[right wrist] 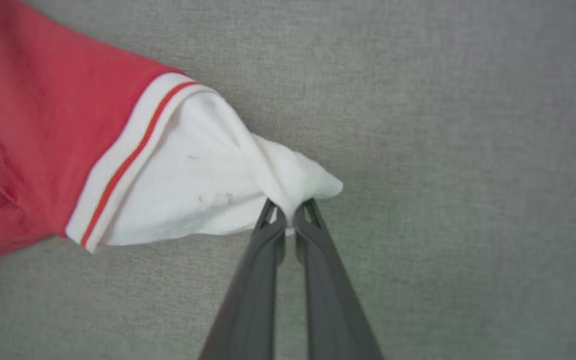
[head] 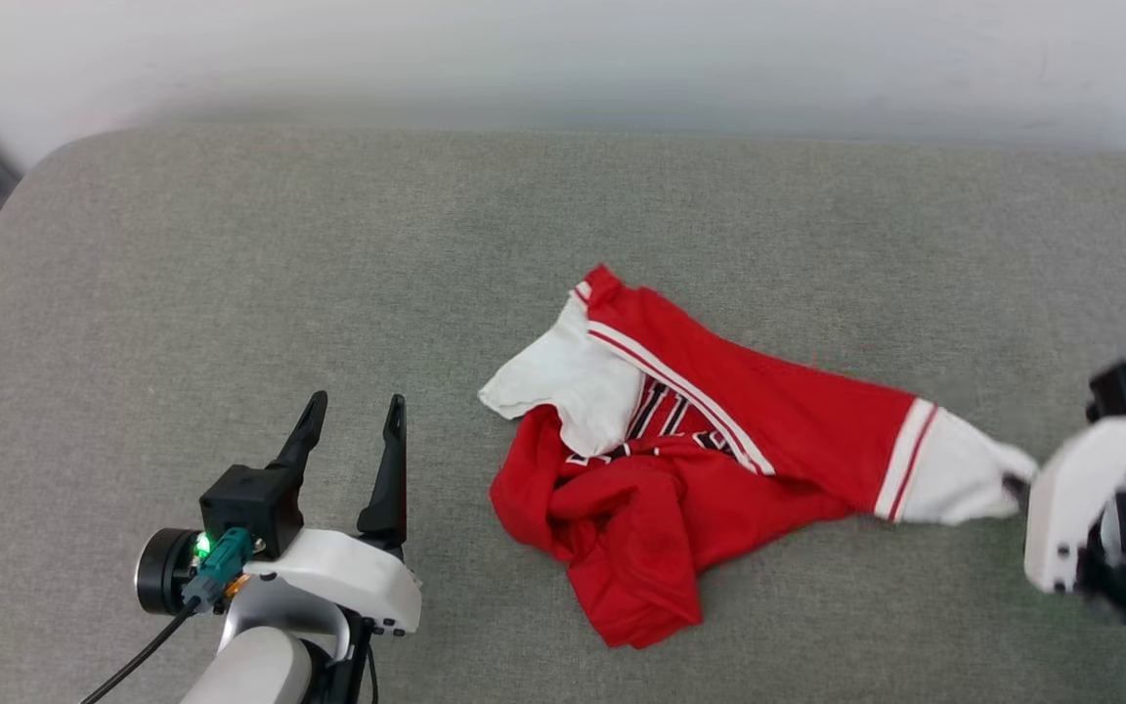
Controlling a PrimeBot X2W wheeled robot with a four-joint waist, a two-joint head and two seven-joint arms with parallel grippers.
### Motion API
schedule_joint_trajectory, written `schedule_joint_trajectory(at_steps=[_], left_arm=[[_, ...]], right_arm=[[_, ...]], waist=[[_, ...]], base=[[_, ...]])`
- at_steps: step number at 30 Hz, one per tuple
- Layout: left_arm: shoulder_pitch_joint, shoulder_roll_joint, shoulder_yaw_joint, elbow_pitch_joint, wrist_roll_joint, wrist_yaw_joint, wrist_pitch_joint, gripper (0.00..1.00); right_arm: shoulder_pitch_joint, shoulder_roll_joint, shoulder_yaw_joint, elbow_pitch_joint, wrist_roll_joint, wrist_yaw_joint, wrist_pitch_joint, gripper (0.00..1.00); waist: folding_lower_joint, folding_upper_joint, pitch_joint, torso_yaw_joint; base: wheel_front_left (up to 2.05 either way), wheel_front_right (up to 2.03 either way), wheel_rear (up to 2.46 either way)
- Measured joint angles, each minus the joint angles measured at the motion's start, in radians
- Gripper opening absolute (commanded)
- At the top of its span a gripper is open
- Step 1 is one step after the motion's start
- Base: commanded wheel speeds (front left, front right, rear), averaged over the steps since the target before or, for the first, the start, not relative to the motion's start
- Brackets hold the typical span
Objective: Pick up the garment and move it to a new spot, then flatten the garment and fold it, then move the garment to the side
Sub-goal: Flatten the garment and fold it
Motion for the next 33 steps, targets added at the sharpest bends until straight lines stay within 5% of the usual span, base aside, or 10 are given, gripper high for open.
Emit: schedule_joint_trajectory(at_steps=[2,3,4,5,19,28,33], left_arm=[[0.007,0.005,0.000,-0.006,-0.005,0.005,0.007,1.00],[0.008,0.007,0.001,-0.009,-0.006,0.006,0.010,1.00],[0.009,0.009,0.000,-0.011,-0.006,0.007,0.012,1.00],[0.010,0.010,0.000,-0.013,-0.006,0.008,0.015,1.00],[0.074,0.039,0.000,-0.022,-0.017,0.032,0.045,1.00],[0.121,0.063,0.011,-0.028,-0.050,0.049,0.083,1.00],[0.077,0.100,0.008,-0.048,-0.059,0.021,0.150,1.00]], right_arm=[[0.070,0.034,-0.061,-0.014,-0.026,0.000,0.008,0.07],[0.097,0.056,-0.087,-0.022,-0.039,0.000,0.005,0.36],[0.120,0.076,-0.104,-0.032,-0.053,0.000,-0.010,0.94],[0.136,0.094,-0.123,-0.044,-0.065,0.000,-0.030,1.00],[0.276,0.213,-0.160,-0.281,-0.192,0.000,-0.583,1.00],[0.399,0.251,-0.080,-0.397,-0.233,0.000,-0.657,1.00],[0.433,0.268,-0.064,-0.471,-0.235,0.000,-0.656,1.00]], waist=[[0.0000,0.0000,0.000,-0.004],[0.0000,0.0000,-0.001,-0.005],[0.0000,0.0000,-0.003,-0.006],[0.0000,0.0000,-0.005,-0.007],[0.0000,0.0000,-0.084,-0.017],[0.0000,0.0000,-0.141,-0.037],[-0.0001,0.0000,-0.134,-0.058]], base=[[0.00,0.00,0.00],[0.00,0.00,0.00],[0.00,0.00,0.00],[0.00,0.00,0.00],[0.00,0.00,0.00],[0.00,0.00,0.00],[0.00,0.00,0.00]])
